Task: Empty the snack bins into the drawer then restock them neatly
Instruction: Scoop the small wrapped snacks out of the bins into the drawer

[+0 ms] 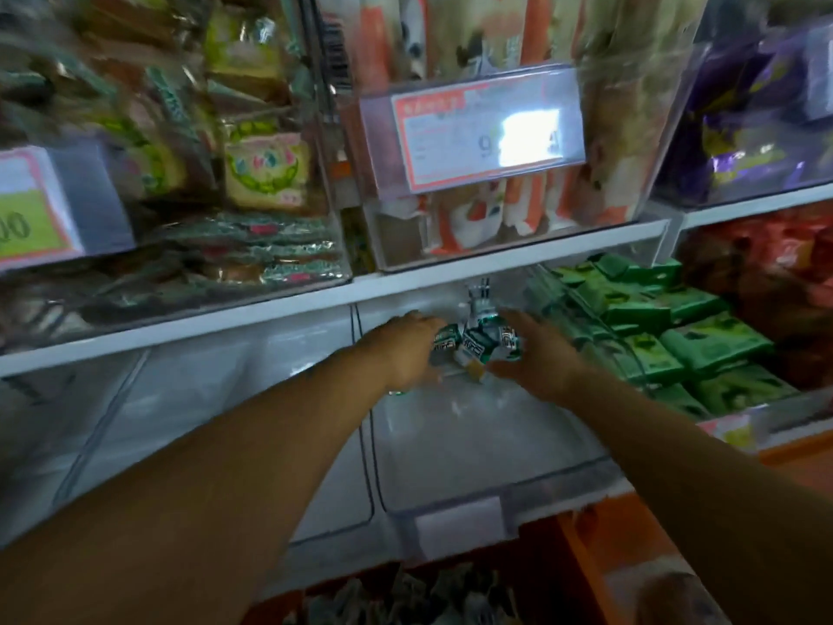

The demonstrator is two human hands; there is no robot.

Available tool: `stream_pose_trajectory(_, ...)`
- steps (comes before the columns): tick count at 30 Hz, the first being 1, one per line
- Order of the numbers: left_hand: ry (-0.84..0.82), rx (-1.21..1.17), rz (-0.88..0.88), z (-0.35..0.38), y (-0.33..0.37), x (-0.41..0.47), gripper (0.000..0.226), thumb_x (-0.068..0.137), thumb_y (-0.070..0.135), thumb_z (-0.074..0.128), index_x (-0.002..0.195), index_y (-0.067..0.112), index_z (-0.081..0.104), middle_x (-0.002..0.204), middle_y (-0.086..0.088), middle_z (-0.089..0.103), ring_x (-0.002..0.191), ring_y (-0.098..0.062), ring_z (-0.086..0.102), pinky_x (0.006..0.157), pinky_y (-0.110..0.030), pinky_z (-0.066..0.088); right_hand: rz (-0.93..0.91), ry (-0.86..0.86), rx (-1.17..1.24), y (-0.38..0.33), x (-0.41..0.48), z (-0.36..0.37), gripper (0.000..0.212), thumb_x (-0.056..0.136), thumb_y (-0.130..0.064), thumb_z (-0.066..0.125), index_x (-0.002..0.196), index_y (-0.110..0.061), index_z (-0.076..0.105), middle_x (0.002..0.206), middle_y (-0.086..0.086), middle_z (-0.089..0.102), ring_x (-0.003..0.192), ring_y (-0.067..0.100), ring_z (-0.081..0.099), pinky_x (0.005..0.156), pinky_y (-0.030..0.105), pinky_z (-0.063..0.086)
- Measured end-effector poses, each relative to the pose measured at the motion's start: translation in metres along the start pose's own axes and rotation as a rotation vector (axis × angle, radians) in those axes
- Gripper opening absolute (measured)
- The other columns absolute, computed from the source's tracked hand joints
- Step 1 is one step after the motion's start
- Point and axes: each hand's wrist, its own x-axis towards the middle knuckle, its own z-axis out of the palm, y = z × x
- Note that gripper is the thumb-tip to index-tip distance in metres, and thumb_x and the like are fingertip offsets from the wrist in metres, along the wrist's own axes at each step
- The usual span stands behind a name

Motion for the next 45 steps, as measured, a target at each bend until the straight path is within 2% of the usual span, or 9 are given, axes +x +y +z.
stream_pose_trajectory(5,-0.088,0.122,-0.041,-0.005,-0.026,0.052,0.092,0.082,0.031,0.077,0.154,0.013,0.021,0.153,-0.013,0.034,0.136,-0.030,0.038,0.111,-0.033,0.031,0.015,-0.086,-0.130,0.012,0.052,0.019,0.110,0.075,-0.025,0.082,0.154,-0.027,0.006,0.161,0.010,-0.012,0.146,0.033,0.019,0.109,0.030,0.032)
stream_pose_trajectory(9,-0.107,0.077,-0.034,0.008,-0.029,0.076,0.091,0.084,0.028,0.076,0.154,0.015,0.020,0.153,-0.015,0.034,0.135,-0.033,0.039,0.111,-0.035,0.033,-0.073,0.019,-0.156,0.029,0.062,0.040,0.112,0.066,-0.036,0.085,0.152,-0.028,0.013,0.155,0.008,0.012,0.138,0.037,0.032,0.108,0.038,0.039)
stream_pose_trajectory(13,-0.069,0.201,-0.027,0.021,-0.030,0.087,0.068,0.085,0.038,0.073,0.144,0.018,0.045,0.135,-0.016,0.045,0.119,-0.034,0.048,0.099,-0.040,0.045,-0.106,0.041,-0.119,0.028,0.058,0.036,0.097,0.065,-0.032,0.087,0.144,-0.029,0.032,0.139,0.008,0.033,0.119,0.029,0.049,0.101,0.035,0.045)
stream_pose_trajectory(18,0.017,0.173,-0.045,0.016,-0.027,0.082,0.036,0.091,0.029,0.067,0.123,0.015,0.063,0.117,-0.013,0.053,0.111,-0.032,0.052,0.090,-0.040,0.048,-0.129,0.102,-0.356,0.019,0.053,0.035,0.083,0.069,-0.046,0.080,0.140,-0.033,0.039,0.135,0.002,0.046,0.122,0.029,0.037,0.100,0.037,0.039)
stream_pose_trajectory(22,0.072,0.067,-0.099,0.014,-0.027,0.080,0.010,0.092,0.018,0.060,0.089,0.017,0.070,0.095,-0.003,0.066,0.092,-0.024,0.062,0.075,-0.031,0.048,-0.096,0.008,-0.083,0.024,0.055,0.038,0.083,0.064,-0.017,0.085,0.135,-0.031,0.045,0.126,0.007,0.052,0.112,0.026,0.055,0.089,0.040,0.054)
stream_pose_trajectory(29,-0.032,0.221,-0.089,0.020,-0.031,0.087,0.068,0.078,0.059,0.071,0.128,0.015,0.059,0.119,-0.005,0.061,0.109,-0.026,0.057,0.087,-0.037,0.052,-0.013,0.055,0.125,0.035,0.062,0.041,0.078,0.063,-0.018,0.086,0.125,-0.039,0.044,0.119,0.009,0.055,0.100,0.027,0.062,0.079,0.038,0.059)
stream_pose_trajectory(37,0.000,0.145,-0.135,0.022,-0.036,0.091,0.035,0.094,0.033,0.063,0.121,0.011,0.065,0.116,-0.007,0.065,0.105,-0.027,0.059,0.083,-0.034,0.050,0.023,0.005,0.232,0.037,0.068,0.044,0.076,0.058,-0.004,0.085,0.109,-0.043,0.045,0.119,0.015,0.053,0.093,0.029,0.065,0.057,0.029,0.058)
stream_pose_trajectory(41,0.038,0.033,-0.137,0.015,-0.028,0.078,0.035,0.099,0.027,0.055,0.128,0.008,0.061,0.131,-0.012,0.058,0.119,-0.030,0.053,0.099,-0.038,0.046,0.033,0.031,0.290,0.029,0.056,0.038,0.081,0.051,-0.016,0.085,0.118,-0.041,0.048,0.121,0.013,0.056,0.095,0.029,0.065,0.071,0.038,0.060)
stream_pose_trajectory(45,0.155,-0.077,-0.093,0.002,-0.014,0.045,0.033,0.100,0.026,0.053,0.125,0.006,0.061,0.128,-0.014,0.060,0.116,-0.029,0.055,0.096,-0.033,0.045,-0.003,0.027,0.341,0.005,0.026,0.011,0.071,0.068,-0.001,0.081,0.127,-0.023,0.047,0.112,0.007,0.065,0.087,0.029,0.069,0.072,0.045,0.060)
